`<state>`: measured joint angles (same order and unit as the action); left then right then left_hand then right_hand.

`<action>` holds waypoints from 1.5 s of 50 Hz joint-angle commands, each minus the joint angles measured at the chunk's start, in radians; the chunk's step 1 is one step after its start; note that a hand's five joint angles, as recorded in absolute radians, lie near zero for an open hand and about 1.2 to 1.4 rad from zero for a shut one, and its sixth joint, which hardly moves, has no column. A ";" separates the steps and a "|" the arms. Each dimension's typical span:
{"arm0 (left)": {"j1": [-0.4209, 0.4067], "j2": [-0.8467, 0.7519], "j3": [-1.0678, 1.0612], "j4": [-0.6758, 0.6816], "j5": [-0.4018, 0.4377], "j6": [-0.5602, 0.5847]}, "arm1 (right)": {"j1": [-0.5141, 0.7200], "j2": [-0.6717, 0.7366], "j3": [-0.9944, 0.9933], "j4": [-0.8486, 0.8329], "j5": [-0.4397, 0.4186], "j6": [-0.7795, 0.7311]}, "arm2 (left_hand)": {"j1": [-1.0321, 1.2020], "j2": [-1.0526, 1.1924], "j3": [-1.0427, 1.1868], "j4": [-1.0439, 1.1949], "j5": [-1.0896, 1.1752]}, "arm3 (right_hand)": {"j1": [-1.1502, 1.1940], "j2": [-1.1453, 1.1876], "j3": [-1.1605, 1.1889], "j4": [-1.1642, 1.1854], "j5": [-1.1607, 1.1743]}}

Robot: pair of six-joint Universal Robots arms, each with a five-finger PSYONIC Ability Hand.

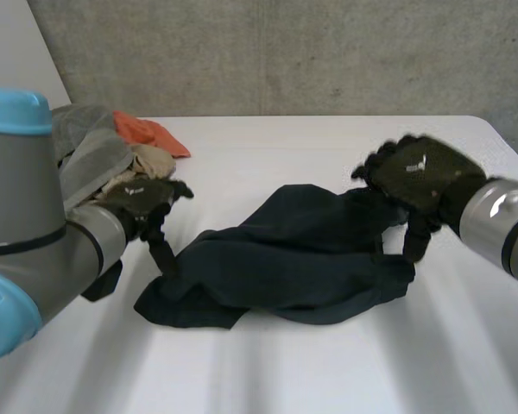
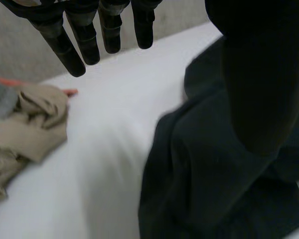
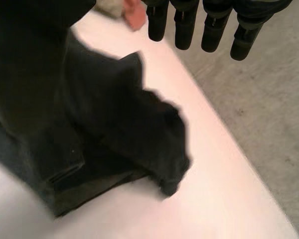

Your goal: Fold the laundry.

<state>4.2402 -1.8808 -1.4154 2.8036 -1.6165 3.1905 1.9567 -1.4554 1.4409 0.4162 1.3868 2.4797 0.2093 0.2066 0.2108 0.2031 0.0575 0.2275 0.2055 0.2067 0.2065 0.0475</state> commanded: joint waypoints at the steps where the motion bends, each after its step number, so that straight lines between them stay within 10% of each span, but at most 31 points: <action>1: 0.001 -0.087 -0.054 0.049 -0.006 -0.001 | 0.025 0.020 0.165 -0.060 -0.003 -0.007 | -0.035 -0.032 -0.036 -0.029 -0.058 | -0.053 -0.031 -0.032 -0.032 -0.048; 9: -0.005 -0.254 -0.036 0.105 -0.023 0.048 | 0.070 0.095 0.250 -0.217 0.004 0.129 | 0.006 0.009 0.004 0.012 -0.017 | 0.600 0.622 0.621 0.621 0.605; 13: -0.006 -0.285 -0.005 0.111 -0.045 0.088 | 0.065 0.092 0.250 -0.232 -0.002 0.194 | 1.184 1.187 1.183 1.190 1.161 | 1.169 1.191 1.190 1.190 1.174; 38: -0.042 0.364 0.510 -0.056 0.023 0.074 | -0.159 -0.097 -0.516 -0.017 -0.106 0.450 | 1.187 1.190 1.185 1.193 1.164 | 1.169 1.191 1.190 1.190 1.174; 53: 0.023 -0.151 0.935 -0.096 0.007 0.091 | -0.091 0.191 -0.634 -0.080 -0.057 0.676 | 1.187 1.190 1.185 1.193 1.164 | 1.169 1.191 1.190 1.190 1.174; 68: 0.070 -0.849 1.199 0.032 0.018 0.147 | 0.033 0.651 -0.645 -0.478 0.165 0.418 | 1.187 1.190 1.185 1.193 1.164 | 1.169 1.191 1.190 1.190 1.174; 75: 0.102 -0.905 1.285 0.186 -0.003 0.213 | 0.050 0.793 -0.663 -0.793 0.175 0.260 | 0.921 0.924 0.920 0.927 0.898 | 1.169 1.191 1.190 1.190 1.174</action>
<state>4.3192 -2.7589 -0.1873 2.8782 -1.6016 3.3596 1.9987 -0.7543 0.7931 -0.1605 1.5582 2.8465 1.1435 1.1503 1.1489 1.1537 0.9688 1.1060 1.1679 1.1924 1.1971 1.0168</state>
